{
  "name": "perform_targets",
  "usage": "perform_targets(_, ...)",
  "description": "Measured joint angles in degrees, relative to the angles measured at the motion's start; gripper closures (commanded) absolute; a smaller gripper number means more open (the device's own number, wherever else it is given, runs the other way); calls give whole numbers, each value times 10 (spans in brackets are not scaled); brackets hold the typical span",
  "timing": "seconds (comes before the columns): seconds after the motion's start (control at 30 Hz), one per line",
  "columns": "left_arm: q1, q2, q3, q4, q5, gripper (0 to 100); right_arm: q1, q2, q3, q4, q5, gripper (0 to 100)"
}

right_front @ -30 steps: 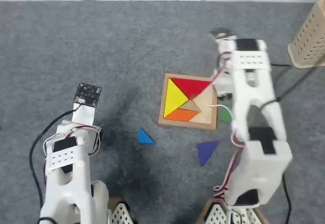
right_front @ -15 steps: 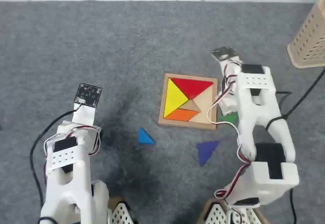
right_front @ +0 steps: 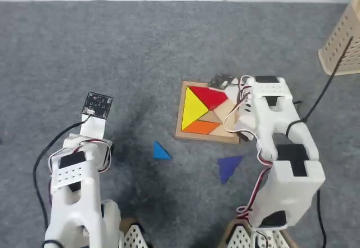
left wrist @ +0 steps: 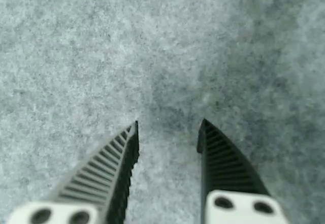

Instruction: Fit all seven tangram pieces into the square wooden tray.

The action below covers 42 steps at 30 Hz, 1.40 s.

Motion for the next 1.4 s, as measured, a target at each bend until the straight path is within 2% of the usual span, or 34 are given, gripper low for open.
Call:
perform_targets(0.13, 0, 0, 0, 0, 0, 825, 22, 0, -1, -23, -47, 913)
perform_targets(0.3, 0, 0, 0, 0, 0, 826, 44, 2, -28, -21, -125, 928)
perform_targets(0.4, 0, 0, 0, 0, 0, 826, 45, 2, -83, 24, -192, 928)
perform_targets(0.6, 0, 0, 0, 0, 0, 826, -33, -9, -203, 105, -306, 928)
perform_targets(0.83, 0, 0, 0, 0, 0, 826, -131, -12, -223, 95, -331, 928)
perform_targets(1.23, 0, 0, 0, 0, 0, 826, -135, 54, -228, 67, -336, 917)
perform_targets(1.4, 0, 0, 0, 0, 0, 826, -135, 54, -228, 67, -331, 797)
